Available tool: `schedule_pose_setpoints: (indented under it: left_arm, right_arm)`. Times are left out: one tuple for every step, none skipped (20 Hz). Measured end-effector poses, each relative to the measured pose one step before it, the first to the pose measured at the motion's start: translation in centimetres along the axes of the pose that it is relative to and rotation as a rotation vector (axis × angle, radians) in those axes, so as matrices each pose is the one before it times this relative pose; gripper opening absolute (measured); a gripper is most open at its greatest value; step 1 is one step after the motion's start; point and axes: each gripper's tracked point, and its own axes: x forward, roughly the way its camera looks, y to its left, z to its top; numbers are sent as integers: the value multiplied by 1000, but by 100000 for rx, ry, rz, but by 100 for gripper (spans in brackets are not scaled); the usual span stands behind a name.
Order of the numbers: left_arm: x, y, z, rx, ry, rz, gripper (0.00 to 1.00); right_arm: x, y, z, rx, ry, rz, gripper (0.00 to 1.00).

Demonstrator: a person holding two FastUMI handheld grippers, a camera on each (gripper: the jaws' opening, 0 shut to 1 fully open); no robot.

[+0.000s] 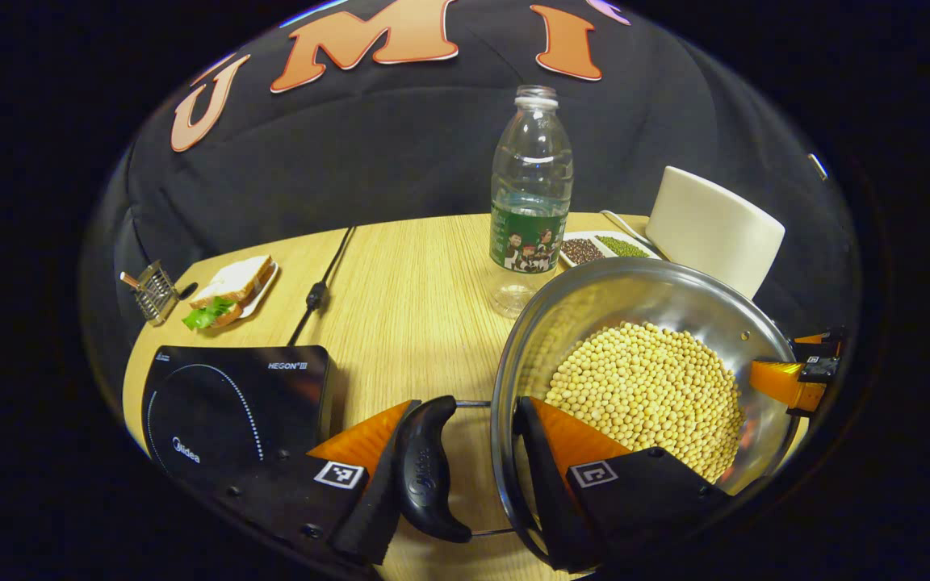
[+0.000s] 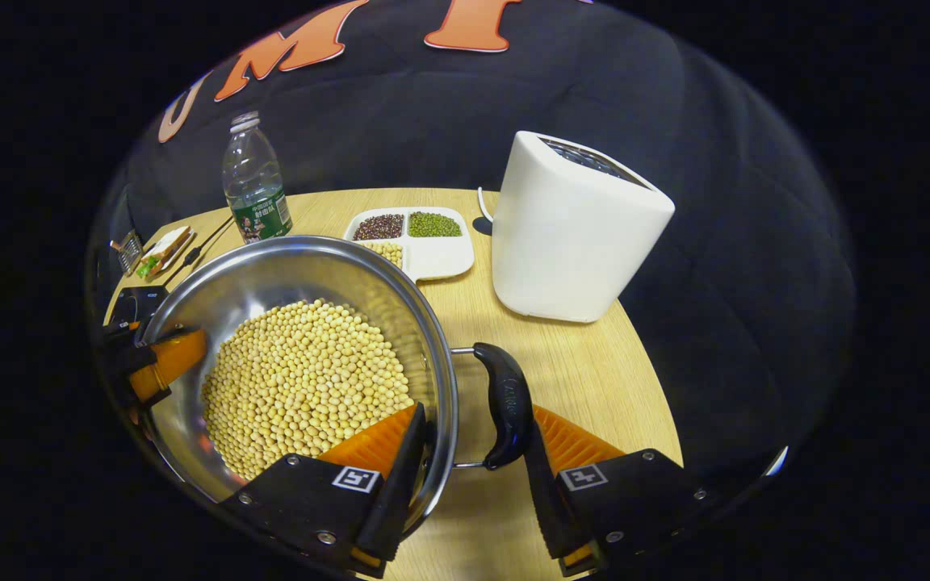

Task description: First push the handle of the pot to place it horizontally, then grasp the pot with both hands and set it on the induction cooktop.

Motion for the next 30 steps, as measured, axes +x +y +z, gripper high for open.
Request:
schedule_pose_setpoints:
  left_arm:
    - [-475, 220, 348, 501, -1484, 1046, 78]
    - [-425, 327, 454, 1145, -1286, 473, 78]
    - [-584, 297, 238, 730, -518, 175, 78]
    - [-467, 249, 409, 80, -904, 27, 78]
    - [-612, 261, 582, 211, -1512, 83, 78]
    - [-824, 299, 520, 313, -734, 402, 78]
    - [-849, 398, 669, 832, -1756, 215, 78]
    - [-877, 465, 682, 161, -1368, 108, 78]
    - [-861, 509, 590, -212, -1184, -145, 77]
    - [-922, 625, 717, -413, -1515, 36, 77]
    - [-709, 497, 700, -485, -1474, -152, 74]
    - [-879, 539, 655, -856, -992, -171, 77]
    - [-870, 493, 676, -633, -1167, -165, 77]
    - [-927, 760, 716, 72, -1331, 65, 77]
    - [-621, 619, 578, -319, -1257, 217, 77]
    - [-852, 779, 755, -738, -845, 335, 77]
    - [-784, 884, 367, -1223, -765, 271, 74]
    - [-832, 934, 354, -820, -537, 293, 77]
    - [-612, 1015, 321, -740, -790, 439, 77]
    - [-698, 1028, 240, -160, -1053, 838, 74]
    - [-771, 1190, 261, -177, -899, 1128, 77]
    - [-636, 1369, -45, -449, -371, 1387, 77]
    - [-489, 1564, -324, -577, -374, 1435, 77]
    - [-633, 1420, 156, -589, -595, 1520, 77]
    - [-431, 1227, 225, -61, -135, 1392, 77]
    - [-809, 1255, 63, 107, -227, 1427, 77]
    - [-652, 1023, 195, -100, -278, 1411, 77]
    - [-568, 1157, 286, 122, -581, 1334, 77]
    - [-467, 1123, 326, -245, -478, 1328, 77]
    - [-472, 1029, 93, -230, -547, 1219, 80]
  right_arm:
    - [18, -26, -162, 1222, -86, 938, 66]
    - [-250, -8, 276, 772, -586, 422, 65]
    - [-457, -175, 529, -15, -1974, -167, 65]
    - [-210, -170, 498, -342, -2182, -299, 60]
    - [-266, -147, 258, -561, -1326, -231, 64]
    - [-206, -109, -164, 56, -575, 58, 59]
    - [35, 41, 97, 361, -475, 400, 64]
    - [-68, 45, 345, 145, -849, 449, 60]
    - [-193, -174, 458, 184, -1779, 10, 59]
    - [-265, -18, 468, -522, -1560, -17, 59]
    - [-185, -169, -26, -708, -1891, -214, 59]
    - [-385, -61, 141, -919, -1446, 70, 64]
    - [-352, -85, 100, -507, -1227, 30, 59]
    - [19, 84, 25, -1166, -872, 254, 64]
    - [216, 1, -134, -638, -984, -38, 64]
    - [289, 103, -23, -1323, -741, 213, 64]
    - [-15, 50, -45, -454, -944, 241, 64]
    - [247, 237, 125, -597, -1132, 410, 64]
    - [-14, -36, -57, -962, -662, 625, 64]
    - [291, 182, 114, -905, -1296, 900, 64]
    - [242, 113, -21, -946, -698, 974, 64]
    - [253, 262, -288, -875, -647, 1024, 64]
    - [314, 95, 3, -1058, -232, 1161, 64]
    - [156, -212, 317, -610, -575, 1071, 64]
    - [320, 94, 21, -735, -404, 968, 64]
    - [283, 117, 150, -374, -104, 1229, 64]
    - [206, -154, 46, -267, -316, 1236, 64]
    - [223, -192, 119, 258, -684, 1200, 64]
    - [484, -48, 103, -237, -981, 1022, 64]
    - [343, -198, -219, -259, -612, 1058, 64]
